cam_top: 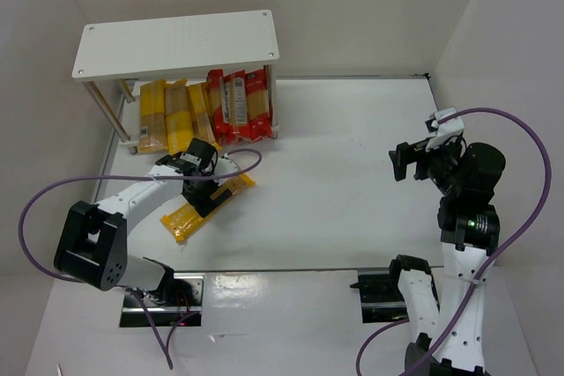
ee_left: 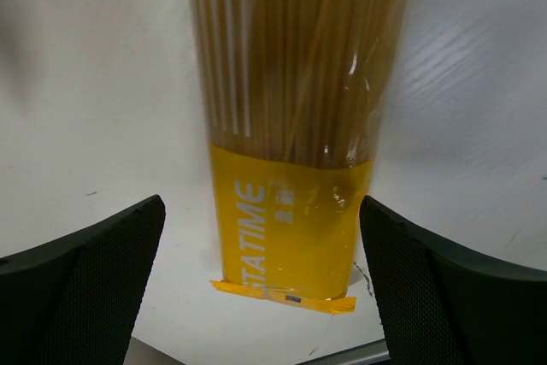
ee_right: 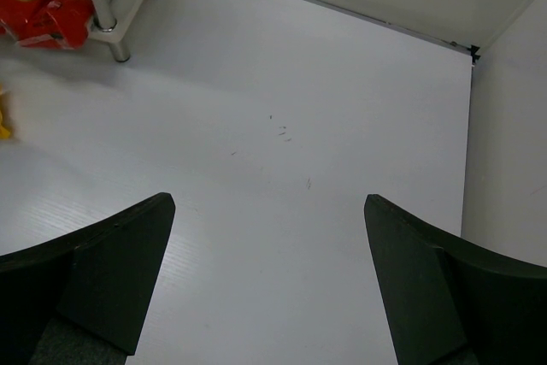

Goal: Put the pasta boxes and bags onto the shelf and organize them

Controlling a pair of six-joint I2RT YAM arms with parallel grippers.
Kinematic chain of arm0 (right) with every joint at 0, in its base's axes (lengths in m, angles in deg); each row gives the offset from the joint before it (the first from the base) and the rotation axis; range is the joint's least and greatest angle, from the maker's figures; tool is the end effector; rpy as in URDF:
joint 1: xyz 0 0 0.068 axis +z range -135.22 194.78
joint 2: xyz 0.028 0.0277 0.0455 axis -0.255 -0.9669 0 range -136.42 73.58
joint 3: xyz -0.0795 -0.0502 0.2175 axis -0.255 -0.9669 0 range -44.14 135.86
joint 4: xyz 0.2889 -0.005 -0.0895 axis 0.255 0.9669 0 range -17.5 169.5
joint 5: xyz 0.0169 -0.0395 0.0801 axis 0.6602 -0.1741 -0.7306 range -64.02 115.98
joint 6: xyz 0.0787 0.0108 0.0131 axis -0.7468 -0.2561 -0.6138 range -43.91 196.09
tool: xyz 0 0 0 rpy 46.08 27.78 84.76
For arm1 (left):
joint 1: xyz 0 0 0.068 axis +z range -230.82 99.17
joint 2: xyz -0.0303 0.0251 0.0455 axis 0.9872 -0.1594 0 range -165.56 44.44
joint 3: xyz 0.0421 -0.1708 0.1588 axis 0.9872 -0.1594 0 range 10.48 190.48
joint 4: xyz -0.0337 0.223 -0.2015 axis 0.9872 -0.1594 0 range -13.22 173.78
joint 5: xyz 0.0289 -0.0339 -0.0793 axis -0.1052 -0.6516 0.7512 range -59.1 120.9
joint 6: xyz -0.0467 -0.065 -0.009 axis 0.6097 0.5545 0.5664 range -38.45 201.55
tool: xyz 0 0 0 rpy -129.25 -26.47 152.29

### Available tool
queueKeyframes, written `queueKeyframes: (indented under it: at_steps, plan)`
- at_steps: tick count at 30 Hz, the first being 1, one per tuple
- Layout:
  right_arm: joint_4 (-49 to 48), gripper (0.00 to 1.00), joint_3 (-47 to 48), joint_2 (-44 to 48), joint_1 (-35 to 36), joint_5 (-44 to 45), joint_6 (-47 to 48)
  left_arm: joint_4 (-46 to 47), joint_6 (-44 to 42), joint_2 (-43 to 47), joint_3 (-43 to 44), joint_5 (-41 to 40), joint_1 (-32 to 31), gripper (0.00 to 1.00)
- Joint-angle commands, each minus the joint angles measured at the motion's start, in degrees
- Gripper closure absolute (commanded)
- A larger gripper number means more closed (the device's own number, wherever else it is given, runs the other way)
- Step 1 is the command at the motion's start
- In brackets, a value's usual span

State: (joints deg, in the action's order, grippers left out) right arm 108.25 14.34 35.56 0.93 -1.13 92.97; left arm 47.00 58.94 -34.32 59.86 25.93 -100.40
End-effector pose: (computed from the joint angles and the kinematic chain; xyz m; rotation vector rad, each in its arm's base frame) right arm 0.2229 -0.0222 0.3743 -0.3743 1.7690 0.0537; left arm 0.2983 -0.0996 0.1156 0.9572 2.5514 0.1335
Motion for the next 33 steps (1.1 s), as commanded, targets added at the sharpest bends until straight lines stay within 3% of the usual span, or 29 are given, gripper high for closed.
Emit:
queueKeyframes:
  at_steps: [1,19,21,22,23,26,27,29,33]
  plan:
    - [-0.4,0.0,0.0,0.3,1.0,0.5,0.8,1.4,-2.5,-1.7,-1.2,3.5,0.1,0.0]
    - [-0.4,0.0,-0.6,0.3,1.0,1.0,0.8,6.7,-3.1,-6.9,-5.2,6.9,0.7,0.0]
    - [-0.4,0.0,-0.6,0.3,1.0,1.0,0.8,6.7,-4.1,-7.5,-5.2,6.9,1.2,0.04]
    - [-0.4,0.0,-0.6,0.3,1.0,1.0,0.8,6.7,-4.1,-8.2,-4.4,6.9,1.7,0.09]
    - [-0.4,0.0,-0.6,0.3,1.0,1.0,0.8,6.7,-4.1,-9.2,-4.4,7.6,1.7,0.32]
    - [-0.4,0.0,-0.6,0.3,1.0,1.0,0.8,4.7,-4.1,-12.8,-0.9,10.0,1.7,0.69]
    - [-0.4,0.0,-0.6,0.3,1.0,1.0,0.8,4.2,-4.1,-14.0,0.2,10.5,1.7,0.9]
    - [-0.4,0.0,-0.6,0.3,1.0,1.5,0.8,3.6,-3.5,-16.8,1.8,10.5,0.0,1.0]
    - [0.1,0.0,-0.6,0.3,1.5,2.2,1.4,3.0,-1.3,-19.4,5.6,10.5,-5.7,1.0]
